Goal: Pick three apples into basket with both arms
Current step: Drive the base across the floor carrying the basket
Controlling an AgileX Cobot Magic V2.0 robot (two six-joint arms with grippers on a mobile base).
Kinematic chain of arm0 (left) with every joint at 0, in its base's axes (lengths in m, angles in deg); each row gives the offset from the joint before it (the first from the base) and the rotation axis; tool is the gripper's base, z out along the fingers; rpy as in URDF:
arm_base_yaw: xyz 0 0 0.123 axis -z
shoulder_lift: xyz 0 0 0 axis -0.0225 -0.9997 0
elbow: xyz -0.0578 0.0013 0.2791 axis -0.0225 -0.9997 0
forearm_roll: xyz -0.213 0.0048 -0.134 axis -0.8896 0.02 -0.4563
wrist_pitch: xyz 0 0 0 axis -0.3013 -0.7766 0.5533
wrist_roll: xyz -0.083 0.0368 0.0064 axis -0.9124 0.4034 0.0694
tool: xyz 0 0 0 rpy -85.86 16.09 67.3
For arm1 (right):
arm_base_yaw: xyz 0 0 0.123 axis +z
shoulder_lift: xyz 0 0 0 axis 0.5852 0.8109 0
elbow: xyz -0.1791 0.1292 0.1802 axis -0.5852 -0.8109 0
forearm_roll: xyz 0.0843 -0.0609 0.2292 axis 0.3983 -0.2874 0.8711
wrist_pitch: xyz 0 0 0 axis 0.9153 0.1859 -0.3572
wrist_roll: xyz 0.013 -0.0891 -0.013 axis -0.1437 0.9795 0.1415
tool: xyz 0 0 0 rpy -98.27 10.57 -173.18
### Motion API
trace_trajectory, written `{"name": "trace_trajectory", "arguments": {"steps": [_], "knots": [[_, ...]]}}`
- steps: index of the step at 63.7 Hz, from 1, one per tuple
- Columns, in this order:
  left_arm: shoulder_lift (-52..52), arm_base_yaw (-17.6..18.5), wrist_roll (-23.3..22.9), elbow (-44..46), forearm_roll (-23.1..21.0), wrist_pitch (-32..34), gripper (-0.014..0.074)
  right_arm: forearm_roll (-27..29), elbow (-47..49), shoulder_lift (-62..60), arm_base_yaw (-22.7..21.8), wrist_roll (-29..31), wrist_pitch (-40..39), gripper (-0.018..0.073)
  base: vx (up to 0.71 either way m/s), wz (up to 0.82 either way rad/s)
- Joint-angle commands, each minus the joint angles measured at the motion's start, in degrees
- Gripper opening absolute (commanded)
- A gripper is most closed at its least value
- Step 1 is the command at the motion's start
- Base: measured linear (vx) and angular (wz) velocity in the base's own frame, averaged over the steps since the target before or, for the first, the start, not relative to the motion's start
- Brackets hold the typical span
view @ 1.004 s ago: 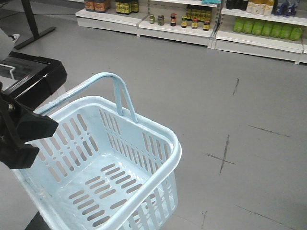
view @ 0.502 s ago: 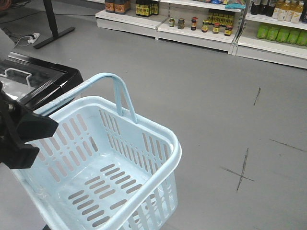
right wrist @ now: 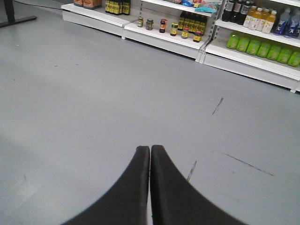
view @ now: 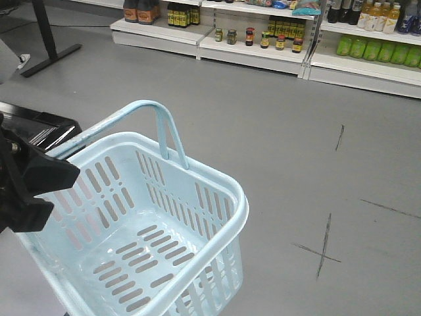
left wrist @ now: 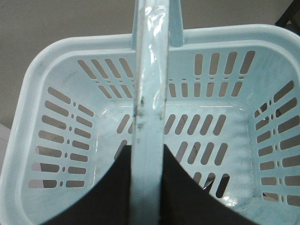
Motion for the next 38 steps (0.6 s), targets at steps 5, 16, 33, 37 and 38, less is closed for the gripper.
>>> {"name": "trace_trajectory", "arguments": {"steps": [5,16,33,37,38], "knots": [[0.86,0.14,-0.53,2.00,-1.23,4.25,-0.0007,-0.42,1.81,-0.35,-0.08,0.59,-4.12,-0.0008,0.22,-0.21],[0.86,0.14,-0.53,2.00,-1.23,4.25,-0.0007,-0.42,1.81,-0.35,-0.08,0.59,-4.12,-0.0008,0.22,-0.25],[0.86,0.14,-0.53,2.00,-1.23,4.25,-0.0007,-0.42,1.81,-0.35,-0.08,0.59,-4.12,-0.0008,0.21,-0.29],[0.86,0.14,-0.53,2.00,-1.23,4.25,-0.0007,-0.42,1.81,-0.35,-0.08,0.59,-4.12,-0.0008,0.21,-0.29],[0.86,0.14,-0.53,2.00,-1.23,4.25,-0.0007,-0.42,1.81,-0.35,-0.08,0.59,-4.12,-0.0008,0.21,-0.28]]}}
